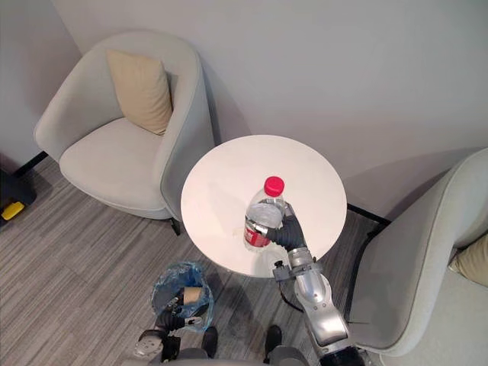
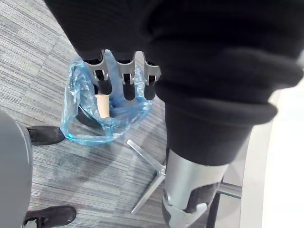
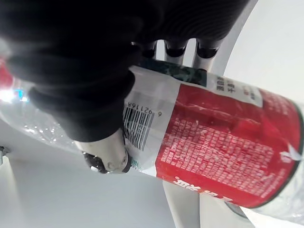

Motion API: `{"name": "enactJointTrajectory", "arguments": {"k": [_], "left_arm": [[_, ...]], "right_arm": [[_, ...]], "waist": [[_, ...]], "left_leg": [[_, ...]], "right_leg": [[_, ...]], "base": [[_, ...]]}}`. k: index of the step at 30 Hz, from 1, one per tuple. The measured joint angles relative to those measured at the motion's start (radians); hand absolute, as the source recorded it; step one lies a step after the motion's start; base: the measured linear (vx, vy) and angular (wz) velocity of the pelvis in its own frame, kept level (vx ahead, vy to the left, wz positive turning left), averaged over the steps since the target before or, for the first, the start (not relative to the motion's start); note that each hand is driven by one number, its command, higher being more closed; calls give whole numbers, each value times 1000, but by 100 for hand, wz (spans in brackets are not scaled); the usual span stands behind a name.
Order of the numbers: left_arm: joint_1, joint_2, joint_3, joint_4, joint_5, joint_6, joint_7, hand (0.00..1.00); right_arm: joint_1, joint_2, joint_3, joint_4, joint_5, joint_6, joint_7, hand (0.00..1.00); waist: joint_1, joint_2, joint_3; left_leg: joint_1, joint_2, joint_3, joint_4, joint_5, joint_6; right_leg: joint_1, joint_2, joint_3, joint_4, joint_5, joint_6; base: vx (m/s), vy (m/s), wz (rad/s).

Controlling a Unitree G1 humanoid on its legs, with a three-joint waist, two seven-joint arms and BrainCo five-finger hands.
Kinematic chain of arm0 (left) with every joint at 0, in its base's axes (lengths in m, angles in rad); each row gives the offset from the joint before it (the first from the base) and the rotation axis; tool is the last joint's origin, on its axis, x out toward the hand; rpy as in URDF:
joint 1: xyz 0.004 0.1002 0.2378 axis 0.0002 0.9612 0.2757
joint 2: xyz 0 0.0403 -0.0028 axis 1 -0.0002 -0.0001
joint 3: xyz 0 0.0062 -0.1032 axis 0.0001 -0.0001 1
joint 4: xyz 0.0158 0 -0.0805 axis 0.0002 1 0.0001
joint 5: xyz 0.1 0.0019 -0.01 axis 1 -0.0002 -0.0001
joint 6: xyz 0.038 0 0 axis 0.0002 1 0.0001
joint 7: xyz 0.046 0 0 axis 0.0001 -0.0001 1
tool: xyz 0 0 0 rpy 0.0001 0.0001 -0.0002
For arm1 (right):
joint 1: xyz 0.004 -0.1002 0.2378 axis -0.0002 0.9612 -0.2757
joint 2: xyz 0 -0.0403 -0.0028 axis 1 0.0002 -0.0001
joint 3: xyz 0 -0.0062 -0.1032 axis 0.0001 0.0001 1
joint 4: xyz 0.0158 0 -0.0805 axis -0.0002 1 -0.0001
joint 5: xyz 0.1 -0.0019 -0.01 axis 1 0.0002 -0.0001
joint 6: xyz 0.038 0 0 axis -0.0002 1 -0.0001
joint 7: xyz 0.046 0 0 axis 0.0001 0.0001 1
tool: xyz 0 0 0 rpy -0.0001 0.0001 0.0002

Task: Gather rubbish on tea table into small bin, then transfer packed bag to large trash can.

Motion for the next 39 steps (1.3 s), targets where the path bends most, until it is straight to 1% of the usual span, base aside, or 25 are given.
{"name": "enactJointTrajectory", "arguments": {"k": [4, 5, 6, 7, 8, 9, 10, 11, 12, 14, 16, 17, 18, 19, 20, 21, 22, 23, 25, 26, 27, 28, 30, 35, 39], "left_arm": [[7, 0, -4, 7, 0, 0, 0, 0], [8, 1, -7, 10, 0, 0, -1, 0], [8, 2, -10, 14, 0, -1, -1, 0], [7, 4, -12, 17, 0, -1, -2, 0], [0, 9, -16, 23, 0, -1, -4, 0], [-4, 10, -17, 25, 0, -2, -11, 0], [-3, 12, -17, 25, 0, -5, -15, 0], [-4, 17, -17, 25, -1, -7, -19, 0], [-12, 19, -18, 26, -1, -7, -19, 0], [-5, 20, -19, 27, -1, -7, -19, 0], [-1, 17, -13, 25, -3, -8, -19, 0], [-4, 17, -12, 23, -3, -9, -19, 0], [-3, 18, -5, 15, -3, -10, -17, 0], [-10, 18, -3, 12, -4, -10, -16, 0], [-11, 17, -3, 11, -5, -10, -16, 0], [-4, 18, -2, 11, -8, -9, -17, 0], [-13, 15, 4, 11, -12, -9, -18, 0], [-27, 12, 3, 11, -10, -9, -21, 0], [-29, 8, 2, 7, 1, -10, -21, 0], [-24, 8, 2, 9, 2, -10, -21, 0], [-17, 9, 3, 9, 11, -10, -21, 0], [-18, 11, 4, 10, 13, -10, -21, 0], [-8, 19, 3, 11, 23, -10, -20, 0], [8, 24, 4, 21, 42, -9, -20, 0], [7, 25, 5, 29, 49, -9, -20, 0]], "right_arm": [[14, -1, 13, 4, -3, 0, 3, 100], [14, -1, 17, 11, -11, 0, 3, 100], [14, -1, 17, 16, -18, 0, 3, 100], [14, 0, 16, 20, -20, 0, 3, 100], [15, 1, 16, 34, -21, -1, 2, 100], [22, -1, 15, 42, -21, 0, 2, 100], [25, -1, 16, 43, -21, -1, 2, 100], [25, -2, 13, 42, -21, -1, 1, 100], [22, -4, 7, 42, -21, -1, 0, 100], [26, -9, 9, 43, -21, -1, 0, 100], [25, -16, 9, 42, -20, -2, -2, 100], [25, -21, 8, 42, -20, -3, -4, 100], [25, -28, 7, 42, -20, -8, -14, 100], [23, -28, 5, 42, -19, -8, -24, 100], [23, -30, 1, 43, -19, -8, -26, 100], [20, -27, -3, 52, -19, -6, -29, 100], [3, -13, -16, 53, -19, -7, -30, 100], [-5, -10, -39, 54, -18, -7, -31, 100], [-5, -8, -82, 58, -17, -7, -40, 100], [-4, -7, -93, 58, -17, -7, -44, 100], [-5, 0, -122, 59, -17, -9, -46, 100], [-6, 3, -135, 66, -17, -10, -48, 100], [-6, 23, -151, 84, -19, -9, -48, 100], [-9, 57, -144, 126, -18, -7, -41, 100], [-9, 56, -145, 147, -17, -6, -40, 100]], "waist": [[2, 0, 0], [3, -1, 0], [3, -12, 1], [1, -18, 0], [-4, -26, 0], [-17, -27, 1], [-23, -30, -1], [-26, -39, -6], [-26, -41, -7], [-19, -32, -7], [-5, -22, -15], [-1, -13, -20], [4, -9, -20], [3, -8, -17], [4, -5, -15], [8, -3, -14], [4, -11, -1], [1, -13, 5], [2, -11, 3], [-1, -5, 2], [-3, 23, -1], [-3, 19, 1], [2, 8, 2], [3, 7, 2], [2, 3, -1]], "left_leg": [[4, 0, 0, 5, 0, 0], [0, -3, 0, 12, -2, 0], [-15, -20, -8, 24, -3, 2], [-21, -32, -20, 32, -5, 4], [-26, -55, -46, 43, -5, 5], [-35, -74, -87, 60, -5, 4], [-44, -87, -103, 72, -5, 4], [-73, -102, -154, 86, -8, 0], [-102, -115, -201, 100, -3, -7], [-113, -118, -252, 93, 9, -20], [-147, -106, -297, 102, 18, -15], [-163, -102, -310, 103, 21, -11], [-193, -98, -340, 103, 37, 11], [-216, -91, -343, 100, 56, 39], [-227, -80, -316, 95, 56, 74], [-248, -34, -187, 70, 9, 181], [-294, -5, 0, 142, -23, 176], [-337, -1, 126, 252, -20, 166], [-329, -2, 245, 422, -23, 169], [-293, 0, 279, 431, -50, 137], [-243, -9, 283, 335, -52, 87], [-223, -23, 275, 284, -39, 82], [-169, -56, 252, 155, 35, 86], [-91, -75, 240, 25, 94, 85], [-72, -68, 241, -25, 117, 74]], "right_leg": [[-7, -3, 0, 28, -13, 5], [-46, -21, 4, 114, -52, 2], [-108, -43, 10, 251, -118, 8], [-136, -58, 24, 317, -148, 16], [-176, -72, 108, 427, -189, 36], [-186, -71, 198, 489, -213, 55], [-183, -73, 232, 503, -230, 61], [-182, -80, 276, 516, -274, 72], [-185, -84, 273, 518, -304, 70], [-177, -77, 242, 527, -325, 82], [-172, -58, 203, 512, -336, 62], [-172, -49, 192, 505, -336, 60], [-177, -31, 173, 497, -332, 53], [-184, -27, 140, 488, -315, 28], [-183, -26, 113, 477, -302, 6], [-167, -23, 73, 423, -264, -22], [-142, -52, 23, 358, -225, -32], [-135, -77, -14, 347, -219, -34], [-111, -108, -70, 345, -222, -29], [-97, -111, -88, 340, -225, -23], [-82, -106, -103, 338, -234, -2], [-79, -106, -110, 337, -236, 6], [-53, -110, -107, 290, -216, 27], [-20, -104, -88, 266, -209, 36], [-25, -92, -74, 257, -208, 39]], "base": [[-38, -1, -1], [-68, -1, 5], [-90, -18, 12], [-102, -49, 38], [-101, -104, 76], [-116, -145, 99], [-99, -159, 121], [-124, -202, 121], [-148, -228, 113], [-161, -208, 85], [-99, -139, 85], [-85, -142, 105], [-71, -155, 112], [-69, -148, 110], [-68, -143, 100], [-60, -51, 103], [-68, -37, 123], [-53, 12, 110], [-28, 21, 91], [2, 64, 92], [5, 72, 66], [-5, 77, 64], [-12, 78, 39], [-26, 44, 11], [-11, -12, -5]]}}
